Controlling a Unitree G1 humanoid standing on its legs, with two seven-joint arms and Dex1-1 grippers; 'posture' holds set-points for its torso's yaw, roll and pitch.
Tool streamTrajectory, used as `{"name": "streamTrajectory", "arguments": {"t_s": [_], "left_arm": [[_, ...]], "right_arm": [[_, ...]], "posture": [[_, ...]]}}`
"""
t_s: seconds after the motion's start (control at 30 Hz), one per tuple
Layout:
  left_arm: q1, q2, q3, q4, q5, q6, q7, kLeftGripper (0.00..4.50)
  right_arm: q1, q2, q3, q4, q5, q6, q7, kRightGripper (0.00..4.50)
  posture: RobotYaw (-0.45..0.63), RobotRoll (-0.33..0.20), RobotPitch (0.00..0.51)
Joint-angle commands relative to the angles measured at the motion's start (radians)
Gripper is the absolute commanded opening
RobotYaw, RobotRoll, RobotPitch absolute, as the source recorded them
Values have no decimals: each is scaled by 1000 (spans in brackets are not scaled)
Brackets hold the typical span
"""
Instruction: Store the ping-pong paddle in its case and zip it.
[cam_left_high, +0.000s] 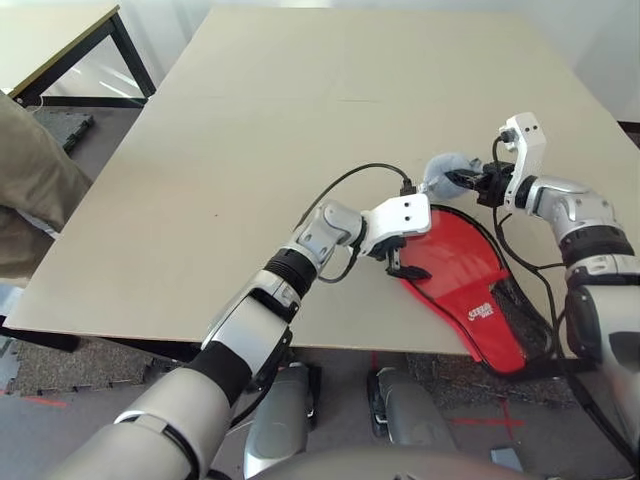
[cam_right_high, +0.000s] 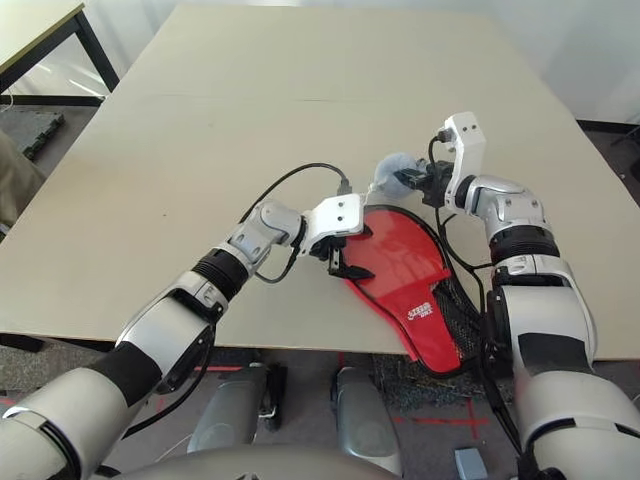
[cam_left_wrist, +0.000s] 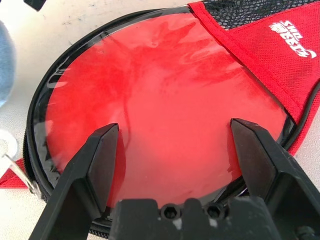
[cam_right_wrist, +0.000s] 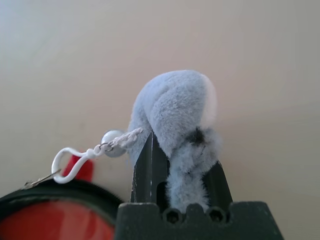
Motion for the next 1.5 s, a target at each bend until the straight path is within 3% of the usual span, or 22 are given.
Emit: {"name": "streamTrajectory", "arguments": {"t_s": [0.03, 0.4, 0.8, 1.07, 1.5], "left_arm": [[38, 9, -62, 30, 60, 29, -18, 4500], [56, 12, -85, 5, 64, 39, -22, 4500], [47, 18, -75, 23, 56, 37, -20, 4500], [39, 12, -76, 36, 57, 26, -19, 4500], [16, -7, -71, 77, 58, 5, -14, 4500]], "right_arm": [[-40, -4, -38, 64, -18, -67, -75, 62], [-28, -56, -75, 128, -57, -130, -137, 62], [154, -251, -79, 44, -52, -74, 57, 61], [346, -359, -93, -140, -21, 22, 199, 60], [770, -475, -162, -573, 121, 263, 379, 60]], "posture": [[-29, 0, 149], [-30, 0, 162], [-58, 0, 166], [-77, 0, 171], [-109, 0, 175]]}}
